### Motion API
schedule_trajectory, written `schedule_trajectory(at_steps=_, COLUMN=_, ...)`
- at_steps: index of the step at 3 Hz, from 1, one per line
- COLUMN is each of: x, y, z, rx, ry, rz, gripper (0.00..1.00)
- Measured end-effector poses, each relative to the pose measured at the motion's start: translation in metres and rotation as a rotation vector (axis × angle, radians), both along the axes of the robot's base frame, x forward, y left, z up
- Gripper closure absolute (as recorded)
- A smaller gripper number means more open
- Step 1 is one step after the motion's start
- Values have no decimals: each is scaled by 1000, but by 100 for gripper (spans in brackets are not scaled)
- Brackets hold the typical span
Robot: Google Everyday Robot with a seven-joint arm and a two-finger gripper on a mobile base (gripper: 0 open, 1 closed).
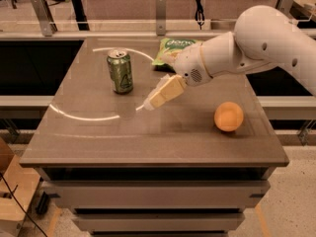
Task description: Knock green can over
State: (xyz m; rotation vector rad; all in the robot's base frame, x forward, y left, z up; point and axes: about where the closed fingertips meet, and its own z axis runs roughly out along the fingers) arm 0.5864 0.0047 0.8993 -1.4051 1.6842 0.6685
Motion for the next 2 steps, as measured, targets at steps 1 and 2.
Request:
schedule_trajectory(at_steps=1, x=0, y=0, z=0, rx=0, ry=1, rz=0, gripper=0)
schedule_trajectory(at_steps=2, x=12, y=31, z=-13, rx=41, ry=2, rz=64, gripper=0)
